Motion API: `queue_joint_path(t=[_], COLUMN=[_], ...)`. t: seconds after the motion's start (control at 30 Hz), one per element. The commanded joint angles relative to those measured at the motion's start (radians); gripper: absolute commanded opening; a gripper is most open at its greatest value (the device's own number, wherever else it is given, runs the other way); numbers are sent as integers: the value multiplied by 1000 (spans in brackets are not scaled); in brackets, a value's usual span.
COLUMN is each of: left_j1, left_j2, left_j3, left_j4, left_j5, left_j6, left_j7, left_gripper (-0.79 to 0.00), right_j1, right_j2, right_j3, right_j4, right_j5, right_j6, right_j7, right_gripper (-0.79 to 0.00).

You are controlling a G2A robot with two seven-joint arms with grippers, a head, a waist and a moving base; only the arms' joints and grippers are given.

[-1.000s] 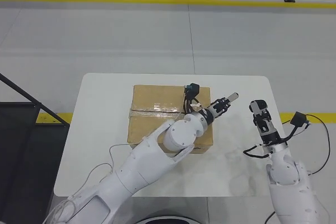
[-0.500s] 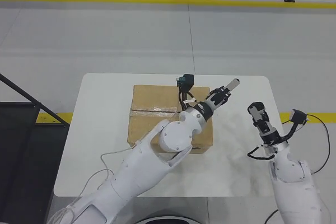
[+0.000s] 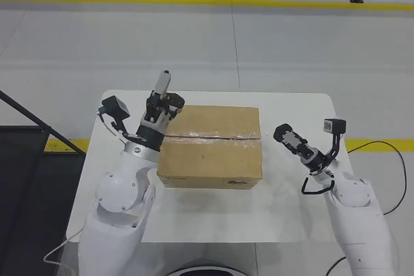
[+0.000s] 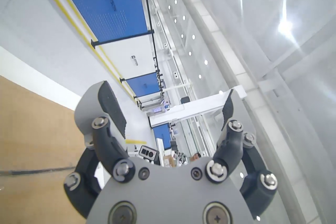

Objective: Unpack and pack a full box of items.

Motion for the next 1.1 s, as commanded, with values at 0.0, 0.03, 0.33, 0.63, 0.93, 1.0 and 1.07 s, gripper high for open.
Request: queue_joint_path(t=[0.0,0.03,0.33,0.63,0.93,1.0,1.07], left_j1=[23,29,34,48,65,69,72], left_j2=[3,4,10,15,22,24,26], left_j3=[-43,-60,-115,-130,-183,-198,-212], left_j4=[2,7,29,29,54,67,84], left_j5=[-22,-39,-93,-106,-134,-123,-134], left_j6=[-13,-11,-18,-30,-36,-39,-46], left_j7=[0,2,-8,-11,-8,-3,-5], left_gripper=[0,0,0,0,0,0,0], right_j1=[9,13,25,-77,-43,-37,-32], right_j2=[1,1,3,7,4,5,6], right_j3=[-9,-16,-49,-7,-66,-74,-83], right_j4=[15,20,39,-99,-89,-74,-63], right_j5=[7,8,5,-89,-134,-122,-87], right_j6=[-1,0,-21,-46,45,49,46], right_j7=[20,25,17,-168,-172,-156,-119], right_gripper=[0,0,0,0,0,0,0])
